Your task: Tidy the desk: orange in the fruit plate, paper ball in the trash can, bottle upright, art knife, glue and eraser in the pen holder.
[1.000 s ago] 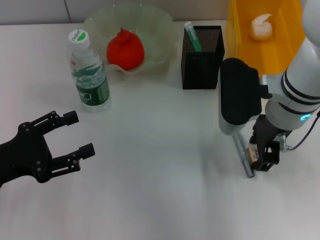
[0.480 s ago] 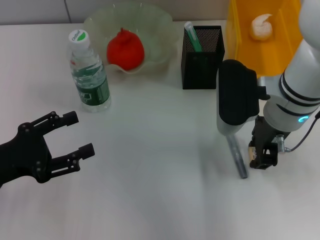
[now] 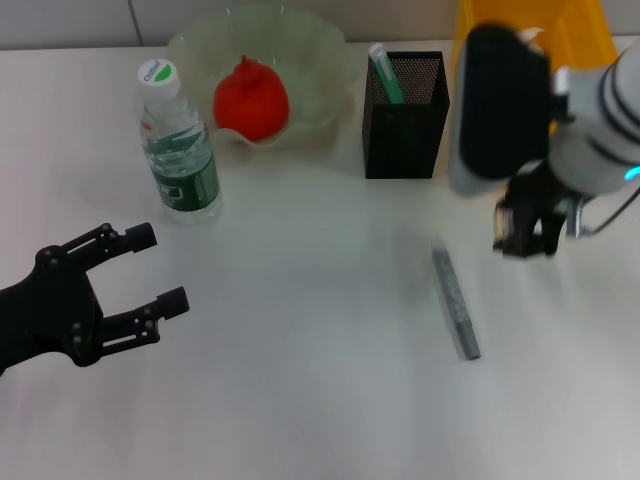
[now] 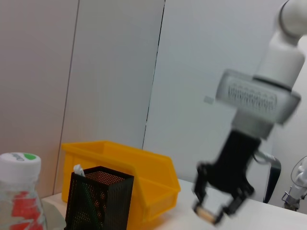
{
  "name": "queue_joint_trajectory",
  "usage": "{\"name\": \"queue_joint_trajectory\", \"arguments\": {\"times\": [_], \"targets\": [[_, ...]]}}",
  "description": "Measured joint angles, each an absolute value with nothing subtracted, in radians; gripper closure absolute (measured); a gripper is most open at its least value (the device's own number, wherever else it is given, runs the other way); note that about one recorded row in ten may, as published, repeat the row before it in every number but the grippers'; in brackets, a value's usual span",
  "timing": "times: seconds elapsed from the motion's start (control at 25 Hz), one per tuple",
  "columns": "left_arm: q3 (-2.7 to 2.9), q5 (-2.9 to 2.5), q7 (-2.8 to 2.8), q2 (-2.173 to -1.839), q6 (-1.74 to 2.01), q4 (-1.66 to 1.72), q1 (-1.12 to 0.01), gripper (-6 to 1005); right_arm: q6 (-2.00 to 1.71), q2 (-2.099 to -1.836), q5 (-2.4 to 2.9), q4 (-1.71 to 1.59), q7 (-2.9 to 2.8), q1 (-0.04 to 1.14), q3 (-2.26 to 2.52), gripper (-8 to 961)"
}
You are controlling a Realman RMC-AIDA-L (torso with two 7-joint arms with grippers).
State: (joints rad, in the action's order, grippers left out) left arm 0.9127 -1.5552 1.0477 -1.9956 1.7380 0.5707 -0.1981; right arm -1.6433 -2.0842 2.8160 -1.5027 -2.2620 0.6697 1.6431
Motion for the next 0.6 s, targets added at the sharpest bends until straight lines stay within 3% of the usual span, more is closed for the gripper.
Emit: {"name": "queue_joint_trajectory", "arguments": {"times": [0.28,0.6], "targets": [[0.913,-1.555,1.039,-1.995,1.731,0.571,-0.197,151,-1.434,-2.085,2.796,-1.672,-2.333,0.572,1.551,525],[0.913,-1.555,1.046,-1.996,1.724,0.569,-0.202,151,-1.121,-2.084,2.666,-1.559,-2.394,0.529,1.545,514]]}}
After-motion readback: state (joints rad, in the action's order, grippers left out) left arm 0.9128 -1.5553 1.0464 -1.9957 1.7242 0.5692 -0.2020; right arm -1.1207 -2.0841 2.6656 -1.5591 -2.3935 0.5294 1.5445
